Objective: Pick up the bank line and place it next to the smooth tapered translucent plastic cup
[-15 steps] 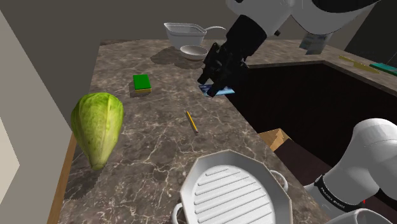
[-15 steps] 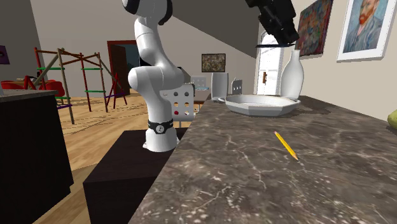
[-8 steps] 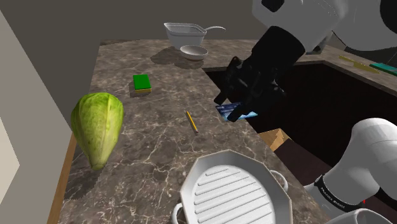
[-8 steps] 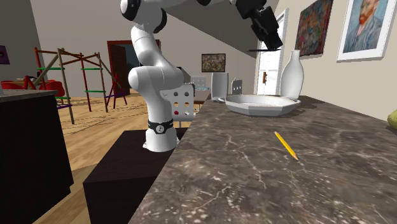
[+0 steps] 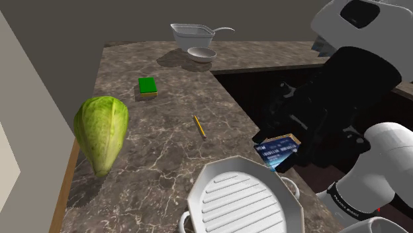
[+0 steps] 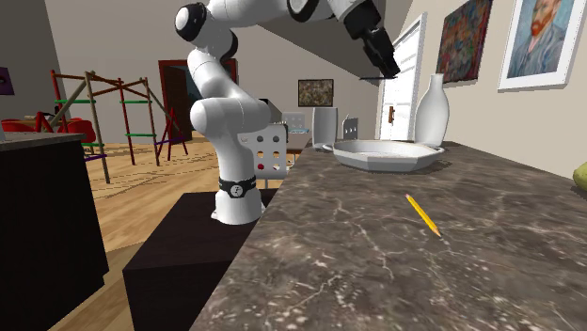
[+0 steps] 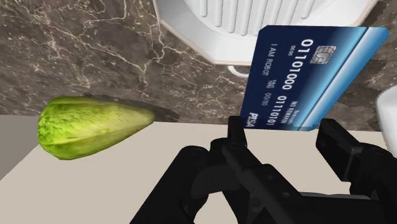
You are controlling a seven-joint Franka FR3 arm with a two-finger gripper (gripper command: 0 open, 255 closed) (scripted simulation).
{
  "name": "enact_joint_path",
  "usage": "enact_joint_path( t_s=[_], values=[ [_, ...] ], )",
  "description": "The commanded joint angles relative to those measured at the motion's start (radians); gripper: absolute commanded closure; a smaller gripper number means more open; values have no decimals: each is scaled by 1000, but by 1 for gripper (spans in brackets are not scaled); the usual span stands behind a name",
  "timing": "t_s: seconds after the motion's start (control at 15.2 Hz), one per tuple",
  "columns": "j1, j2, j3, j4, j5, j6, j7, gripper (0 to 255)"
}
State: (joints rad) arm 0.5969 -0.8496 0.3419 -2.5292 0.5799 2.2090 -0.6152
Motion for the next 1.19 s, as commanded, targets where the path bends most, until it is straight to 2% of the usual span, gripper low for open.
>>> enact_joint_path(
  t_s=[0.0, 0.46, 0.86, 1.12],
  values=[
    [19, -42, 39, -18, 15, -6, 50, 255],
    [81, -148, 186, -22, 62, -41, 231, 255],
    [120, -199, 325, 28, 101, -72, 398, 255],
    [134, -204, 352, -22, 129, -26, 391, 255]
  ],
)
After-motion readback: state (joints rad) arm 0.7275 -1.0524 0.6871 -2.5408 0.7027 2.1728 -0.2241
